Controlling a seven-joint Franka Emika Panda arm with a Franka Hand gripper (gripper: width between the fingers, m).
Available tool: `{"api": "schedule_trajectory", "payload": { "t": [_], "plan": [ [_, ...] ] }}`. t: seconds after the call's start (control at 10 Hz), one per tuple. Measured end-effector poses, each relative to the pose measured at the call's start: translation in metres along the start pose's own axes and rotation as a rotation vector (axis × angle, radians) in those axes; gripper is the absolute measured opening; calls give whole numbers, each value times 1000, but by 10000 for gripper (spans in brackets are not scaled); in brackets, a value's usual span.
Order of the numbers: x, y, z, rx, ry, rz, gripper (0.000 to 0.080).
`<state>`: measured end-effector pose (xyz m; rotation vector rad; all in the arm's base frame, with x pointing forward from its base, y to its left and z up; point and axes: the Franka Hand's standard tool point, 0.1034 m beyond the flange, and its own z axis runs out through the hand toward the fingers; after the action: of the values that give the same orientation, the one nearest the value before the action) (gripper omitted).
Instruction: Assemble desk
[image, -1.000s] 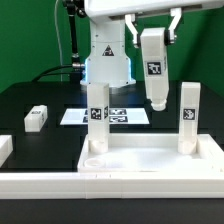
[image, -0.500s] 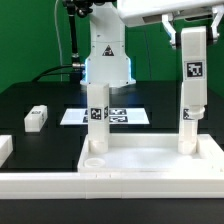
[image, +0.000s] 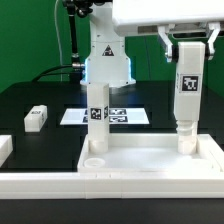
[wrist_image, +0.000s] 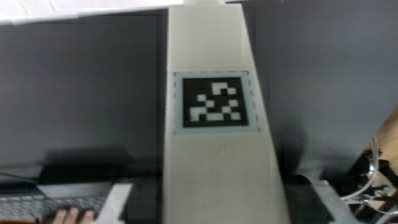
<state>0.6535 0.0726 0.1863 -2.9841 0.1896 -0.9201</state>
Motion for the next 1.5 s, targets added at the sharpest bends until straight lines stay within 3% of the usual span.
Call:
{"api": "schedule_trajectory", "payload": {
  "t": [0.3, 1.0, 1.5],
  "plan": [
    [-2, 0, 2, 1, -2, 9, 291],
    [-42, -30, 35, -2, -42, -15, 291],
    [-48, -31, 42, -4, -40, -25, 291]
  ]
}}
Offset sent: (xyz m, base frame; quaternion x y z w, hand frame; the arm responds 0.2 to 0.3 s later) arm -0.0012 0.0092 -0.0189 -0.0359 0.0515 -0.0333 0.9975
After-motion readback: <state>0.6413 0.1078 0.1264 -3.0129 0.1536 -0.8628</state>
